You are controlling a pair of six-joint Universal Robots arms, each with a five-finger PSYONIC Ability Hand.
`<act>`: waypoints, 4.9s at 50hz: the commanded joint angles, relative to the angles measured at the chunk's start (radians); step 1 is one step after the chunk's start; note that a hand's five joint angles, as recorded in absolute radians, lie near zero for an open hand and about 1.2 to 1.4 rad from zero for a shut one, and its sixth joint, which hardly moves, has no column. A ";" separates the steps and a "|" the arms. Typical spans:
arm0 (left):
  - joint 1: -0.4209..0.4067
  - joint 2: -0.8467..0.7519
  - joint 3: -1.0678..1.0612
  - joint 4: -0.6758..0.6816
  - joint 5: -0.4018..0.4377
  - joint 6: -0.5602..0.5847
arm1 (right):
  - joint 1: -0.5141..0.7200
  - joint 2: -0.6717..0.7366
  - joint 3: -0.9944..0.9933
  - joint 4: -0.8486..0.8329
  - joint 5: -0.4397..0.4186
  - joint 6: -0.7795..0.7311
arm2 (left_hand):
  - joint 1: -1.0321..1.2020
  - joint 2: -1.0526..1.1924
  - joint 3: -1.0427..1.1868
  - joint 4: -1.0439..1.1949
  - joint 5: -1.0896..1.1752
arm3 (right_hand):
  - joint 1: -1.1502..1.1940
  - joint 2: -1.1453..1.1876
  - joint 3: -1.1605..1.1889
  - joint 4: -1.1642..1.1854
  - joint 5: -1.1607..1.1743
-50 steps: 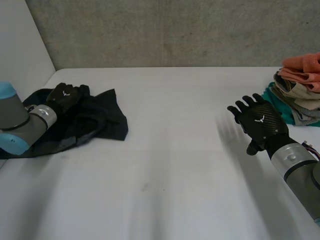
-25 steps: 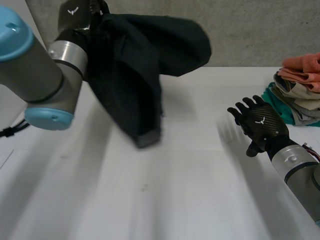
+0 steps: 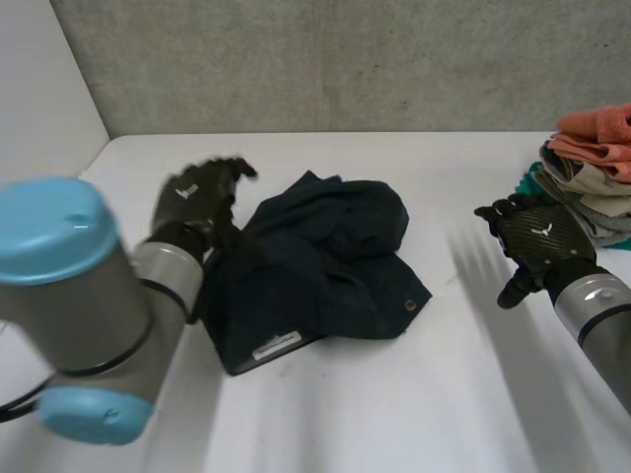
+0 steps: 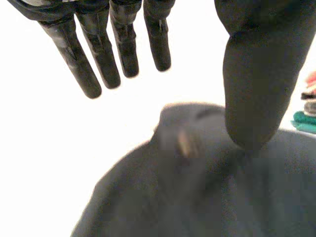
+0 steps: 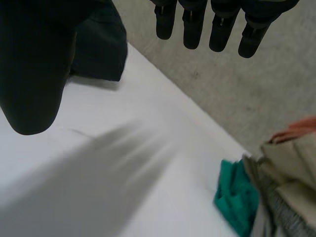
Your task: Fold the laundry.
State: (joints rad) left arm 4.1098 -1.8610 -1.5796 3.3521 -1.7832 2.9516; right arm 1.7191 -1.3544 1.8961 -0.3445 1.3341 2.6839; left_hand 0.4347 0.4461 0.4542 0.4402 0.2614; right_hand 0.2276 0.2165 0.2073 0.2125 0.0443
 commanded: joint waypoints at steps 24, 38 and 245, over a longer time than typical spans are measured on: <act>0.135 -0.475 0.579 -0.243 0.634 0.697 | 0.491 0.262 -0.256 0.228 0.138 0.473 | -0.204 -0.215 -0.223 -0.209 -0.205 | -0.053 -0.042 -0.033 -0.038 -0.044; 0.136 -0.574 0.685 -0.191 0.529 0.871 | 0.547 0.434 -0.410 0.173 0.266 0.407 | 0.962 0.950 0.942 0.956 0.960 | 1.169 1.180 1.189 1.184 1.177; -0.005 -0.173 0.043 -0.040 0.286 -0.204 | 0.431 0.041 -0.712 0.225 0.204 0.116 | 0.217 0.205 0.197 0.211 0.216 | 1.169 1.180 1.189 1.184 1.177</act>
State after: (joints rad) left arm 4.1220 -2.0511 -1.5178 3.2496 -1.4956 2.7445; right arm 2.0996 -1.2912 1.1832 -0.1557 1.5112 2.8017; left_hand 0.7371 0.7553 0.7553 0.7532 0.5801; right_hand 1.1267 1.1866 1.1998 1.2009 1.0033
